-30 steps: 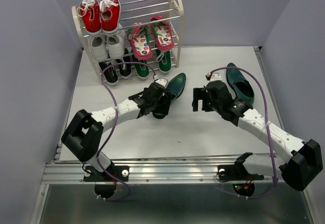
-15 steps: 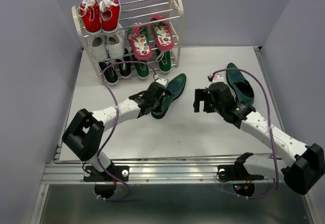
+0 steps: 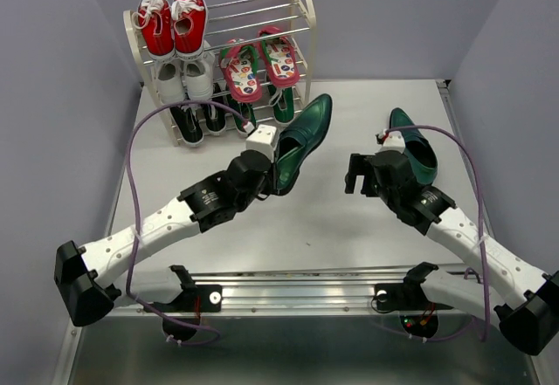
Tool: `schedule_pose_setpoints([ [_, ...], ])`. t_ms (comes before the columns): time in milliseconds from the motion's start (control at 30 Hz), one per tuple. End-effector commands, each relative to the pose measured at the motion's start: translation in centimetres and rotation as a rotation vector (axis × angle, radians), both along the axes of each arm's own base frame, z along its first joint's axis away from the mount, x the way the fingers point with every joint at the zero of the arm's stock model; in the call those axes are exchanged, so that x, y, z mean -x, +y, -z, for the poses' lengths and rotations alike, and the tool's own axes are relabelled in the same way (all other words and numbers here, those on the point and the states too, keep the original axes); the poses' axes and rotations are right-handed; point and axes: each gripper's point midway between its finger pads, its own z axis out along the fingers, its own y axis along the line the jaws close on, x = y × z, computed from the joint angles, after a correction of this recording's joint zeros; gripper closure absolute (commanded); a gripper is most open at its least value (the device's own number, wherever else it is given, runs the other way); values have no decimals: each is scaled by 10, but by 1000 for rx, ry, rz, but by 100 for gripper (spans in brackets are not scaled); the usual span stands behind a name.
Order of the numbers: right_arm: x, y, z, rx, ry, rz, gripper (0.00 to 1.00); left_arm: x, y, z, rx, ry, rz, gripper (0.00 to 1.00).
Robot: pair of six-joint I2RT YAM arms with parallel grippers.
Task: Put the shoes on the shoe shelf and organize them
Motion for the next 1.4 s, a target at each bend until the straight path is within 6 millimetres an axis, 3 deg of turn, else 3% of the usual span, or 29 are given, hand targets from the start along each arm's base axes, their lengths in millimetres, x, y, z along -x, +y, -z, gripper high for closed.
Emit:
schedule_pose_setpoints([
  [0, -6, -17, -18, -15, -81, 107, 0, -21, 12, -82, 171, -153, -163, 100],
  [33, -5, -19, -21, -17, -91, 113, 0, -23, 12, -103, 198, -183, -173, 100],
  [100, -5, -23, -22, -14, -101, 130, 0, -29, 18, -123, 200, -222, -222, 100],
  [133, -5, -23, -23, -17, -103, 132, 0, -36, 23, -152, 230, -262, -275, 100],
  [167, -5, -23, -23, -16, -105, 135, 0, -40, 26, -167, 240, -280, -308, 100],
  [200, -6, -23, -24, -19, -106, 138, 0, -41, 31, -201, 286, -312, -337, 100],
  [267, -7, -22, -24, -17, -103, 136, 0, -50, 30, -219, 279, -347, -371, 100],
  [400, -8, -22, -24, -12, -101, 138, 0, -56, 35, -280, 353, -461, -406, 100],
  [633, -10, -25, -27, 2, -112, 148, 0, -70, 50, -329, 362, -568, -526, 100],
  [800, -12, -23, -29, 6, -111, 145, 0, -96, 65, -344, 344, -618, -628, 100],
  [833, -12, -23, -29, 6, -111, 144, 0, -102, 75, -355, 368, -632, -655, 100],
  [867, -12, -23, -29, 8, -110, 146, 0, -114, 69, -349, 351, -622, -655, 100],
  [1067, -14, -24, -29, 21, -112, 145, 0, -151, 88, -350, 329, -624, -774, 100],
  [1133, -14, -24, -29, 23, -111, 145, 0, -157, 95, -353, 333, -626, -795, 100],
  [1233, -16, -23, -30, 27, -111, 142, 0, -175, 98, -345, 322, -622, -809, 100],
  [1367, -17, -23, -30, 33, -110, 145, 0, -185, 103, -337, 319, -606, -836, 100],
])
